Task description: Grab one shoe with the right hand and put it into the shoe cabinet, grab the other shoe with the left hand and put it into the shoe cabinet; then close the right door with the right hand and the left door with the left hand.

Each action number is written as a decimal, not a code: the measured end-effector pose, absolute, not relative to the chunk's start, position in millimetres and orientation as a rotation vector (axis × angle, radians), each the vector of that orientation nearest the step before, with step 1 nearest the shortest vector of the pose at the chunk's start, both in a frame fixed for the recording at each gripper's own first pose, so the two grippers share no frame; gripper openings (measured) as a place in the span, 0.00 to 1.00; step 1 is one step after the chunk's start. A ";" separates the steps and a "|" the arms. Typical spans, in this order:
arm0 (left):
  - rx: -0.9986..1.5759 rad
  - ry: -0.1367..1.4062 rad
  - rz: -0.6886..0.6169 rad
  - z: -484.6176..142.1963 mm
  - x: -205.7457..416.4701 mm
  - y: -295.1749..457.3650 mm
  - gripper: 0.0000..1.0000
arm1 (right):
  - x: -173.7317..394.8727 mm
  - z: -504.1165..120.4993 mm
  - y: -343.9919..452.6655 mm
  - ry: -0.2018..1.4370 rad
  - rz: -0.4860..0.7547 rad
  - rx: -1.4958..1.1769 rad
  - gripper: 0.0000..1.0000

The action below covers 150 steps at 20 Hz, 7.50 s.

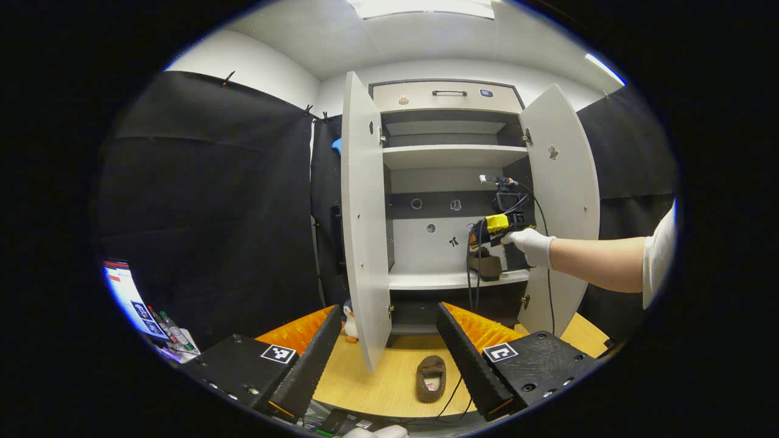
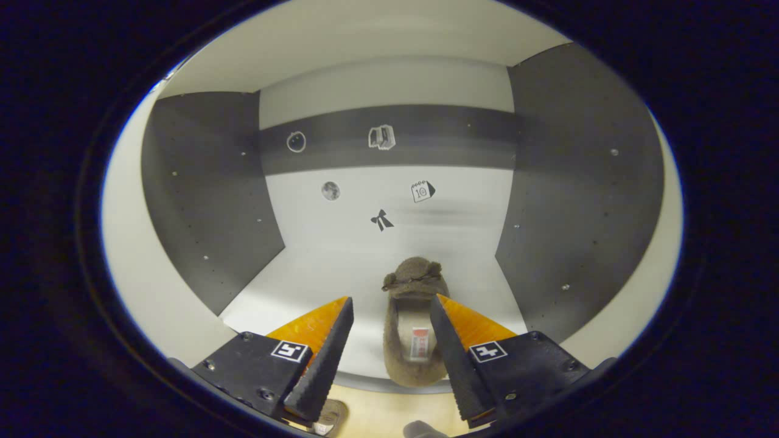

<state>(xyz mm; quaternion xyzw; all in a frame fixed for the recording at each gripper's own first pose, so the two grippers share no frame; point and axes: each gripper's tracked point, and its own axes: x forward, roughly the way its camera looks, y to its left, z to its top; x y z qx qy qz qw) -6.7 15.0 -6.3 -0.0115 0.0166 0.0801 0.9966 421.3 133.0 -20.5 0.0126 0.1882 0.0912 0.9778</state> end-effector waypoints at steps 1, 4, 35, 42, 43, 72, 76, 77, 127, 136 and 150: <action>-0.022 0.028 0.154 -5.2 -7.8 15.5 0.96 | 404.7 -14.6 131.9 0.351 0.192 0.033 0.84; -0.021 0.017 0.128 -2.3 -7.2 15.4 0.96 | 347.6 0.7 123.6 0.273 0.211 0.029 0.99; 0.027 0.120 -0.041 -82.9 70.6 -34.2 0.96 | 42.8 -32.0 -5.3 0.047 0.091 0.001 0.99; 0.008 0.273 -0.075 -190.1 99.7 -50.1 0.96 | 47.9 -46.0 -5.8 0.107 0.084 0.018 0.98; 0.005 0.296 -0.076 -208.2 103.7 -50.4 0.96 | 48.8 -48.1 -7.0 0.114 0.079 0.022 0.99; -0.026 0.685 -0.134 -468.6 270.6 -52.5 0.67 | 44.5 -56.9 -64.7 0.201 -0.126 -0.048 0.99; 0.060 0.691 -0.069 -465.1 281.0 -51.5 0.06 | 41.6 -59.0 -68.0 0.202 -0.132 -0.036 0.99; 0.055 0.701 -0.073 -465.7 280.1 -54.7 0.04 | 41.5 -59.8 -67.8 0.205 -0.128 -0.029 0.99; 0.118 0.511 0.056 -132.7 578.8 -50.7 0.02 | 33.1 -65.5 -144.9 0.206 -0.269 0.071 0.99; 0.160 0.521 0.062 -121.1 560.3 -36.0 0.61 | 29.9 -67.4 -137.7 0.204 -0.241 0.069 0.99; 0.102 0.285 -0.038 -21.7 424.5 -57.0 0.96 | 9.6 -53.0 -102.7 0.166 -0.139 0.066 0.99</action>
